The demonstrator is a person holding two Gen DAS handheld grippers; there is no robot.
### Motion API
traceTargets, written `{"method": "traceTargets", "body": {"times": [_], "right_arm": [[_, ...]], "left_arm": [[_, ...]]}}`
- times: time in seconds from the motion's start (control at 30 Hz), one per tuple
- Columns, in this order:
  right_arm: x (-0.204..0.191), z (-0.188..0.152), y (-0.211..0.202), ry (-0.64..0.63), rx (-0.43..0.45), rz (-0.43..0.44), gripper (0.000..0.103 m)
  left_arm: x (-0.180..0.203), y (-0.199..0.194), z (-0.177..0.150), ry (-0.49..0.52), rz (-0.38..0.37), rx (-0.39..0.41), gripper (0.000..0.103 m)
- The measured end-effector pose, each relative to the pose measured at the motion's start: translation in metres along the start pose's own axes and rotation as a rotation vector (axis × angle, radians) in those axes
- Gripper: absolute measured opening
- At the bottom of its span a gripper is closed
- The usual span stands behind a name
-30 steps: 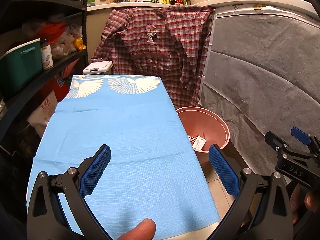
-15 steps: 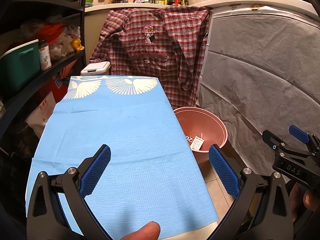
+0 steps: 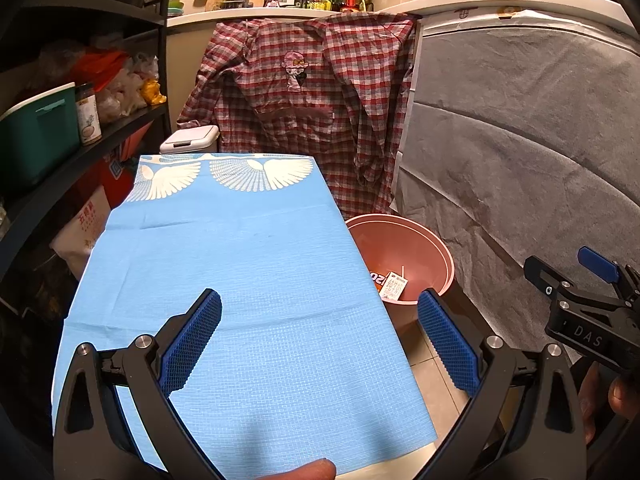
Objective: Collect trash
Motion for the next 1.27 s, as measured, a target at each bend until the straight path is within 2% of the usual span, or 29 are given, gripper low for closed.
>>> {"method": "traceTargets", "body": {"times": [1.27], "right_arm": [[0.0023,0.0045,-0.0003,0.004,0.004,-0.001,0.098]], "left_arm": [[0.0065,0.0024,0.0020,0.009,-0.006,0.006,0.095]]}}
Point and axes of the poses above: each gripper's, at about its wrist camera, not at the fingertips, and y roughly the way its jaws point, x to its right, z to its top, the point moved 3 cm from there along y, roughly the way its jaws point, and after that the axes turned 8 degrees about y, right-handed, at the moved point
